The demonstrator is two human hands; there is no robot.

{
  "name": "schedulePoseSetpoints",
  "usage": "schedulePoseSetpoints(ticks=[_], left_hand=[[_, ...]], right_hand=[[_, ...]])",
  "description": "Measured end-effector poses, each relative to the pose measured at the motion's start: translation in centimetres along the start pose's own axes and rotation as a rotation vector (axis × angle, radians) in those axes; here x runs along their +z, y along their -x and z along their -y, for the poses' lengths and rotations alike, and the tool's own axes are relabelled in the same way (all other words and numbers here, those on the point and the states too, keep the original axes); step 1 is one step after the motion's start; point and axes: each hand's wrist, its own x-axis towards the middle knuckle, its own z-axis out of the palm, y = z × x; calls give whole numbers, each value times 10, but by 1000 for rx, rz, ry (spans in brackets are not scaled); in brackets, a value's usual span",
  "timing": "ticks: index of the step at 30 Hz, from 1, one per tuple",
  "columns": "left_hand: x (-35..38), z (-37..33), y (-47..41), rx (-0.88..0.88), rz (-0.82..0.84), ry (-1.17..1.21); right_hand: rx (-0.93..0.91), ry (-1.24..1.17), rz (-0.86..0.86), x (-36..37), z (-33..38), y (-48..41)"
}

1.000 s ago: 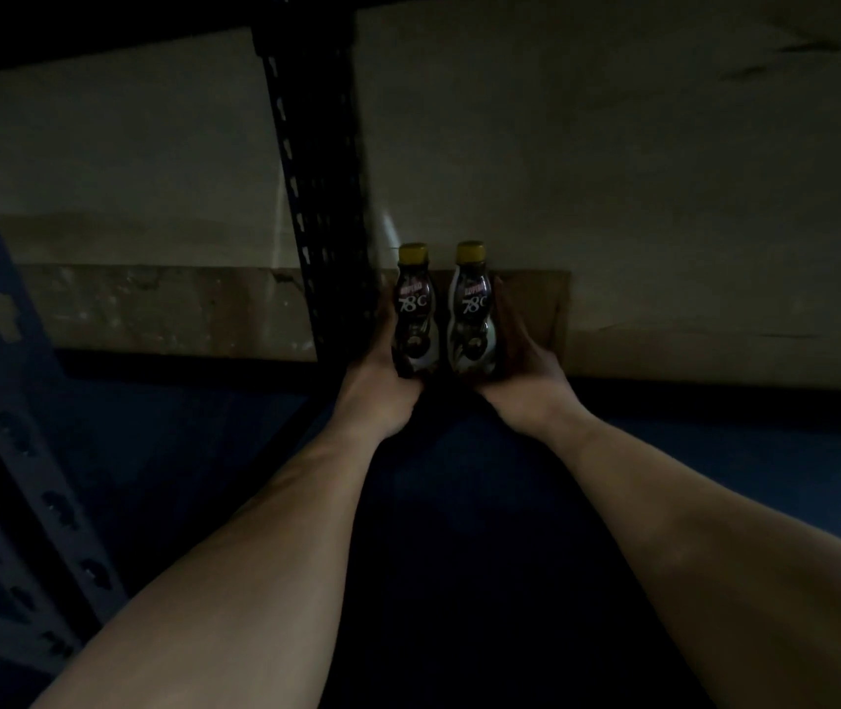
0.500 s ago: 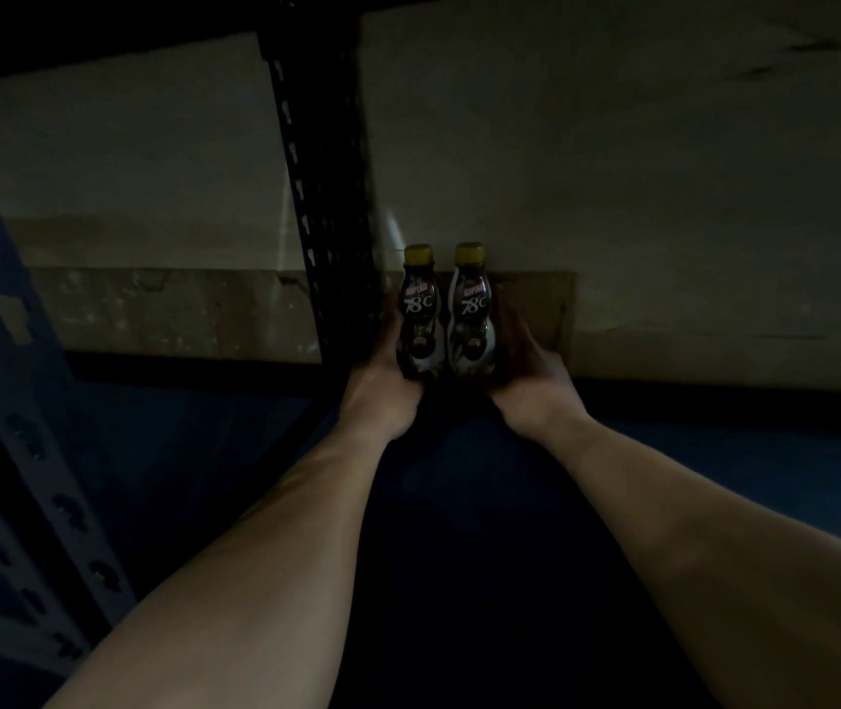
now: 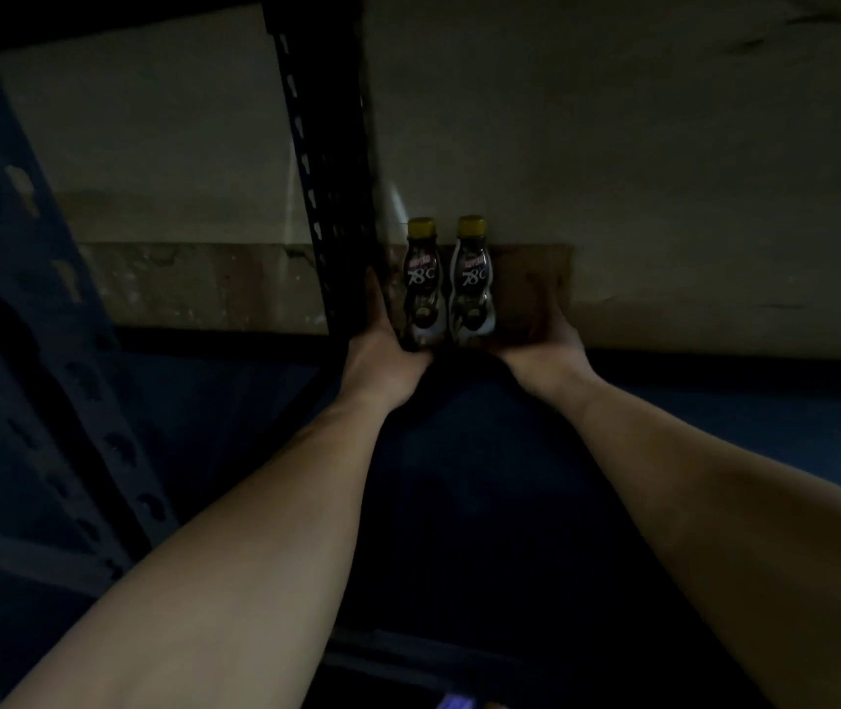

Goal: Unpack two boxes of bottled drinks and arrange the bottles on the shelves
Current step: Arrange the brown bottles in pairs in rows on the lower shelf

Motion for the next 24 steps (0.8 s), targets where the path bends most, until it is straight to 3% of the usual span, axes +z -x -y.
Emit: schedulePoseSetpoints(ticks=[2, 6, 12, 16, 19, 22, 24], left_hand=[[-8, -8, 17, -38, -10, -10], [-22, -23, 68, -118, 97, -108], [-38, -56, 170, 26, 281, -353], [-34, -64, 247, 180, 167, -376], [-23, -61, 308, 190, 214, -320], [-24, -64, 357, 30, 347, -44], [-26, -64, 390, -98, 550, 64]], right_hand=[[78, -33, 1, -11, 6, 15], [153, 225, 28, -41, 19, 68], [84, 456, 123, -82, 51, 192], [-52, 678, 121, -100, 55, 274], [-117, 759, 172, -111, 42, 338], [142, 662, 361, -134, 28, 400], [374, 666, 595, -157, 20, 439]])
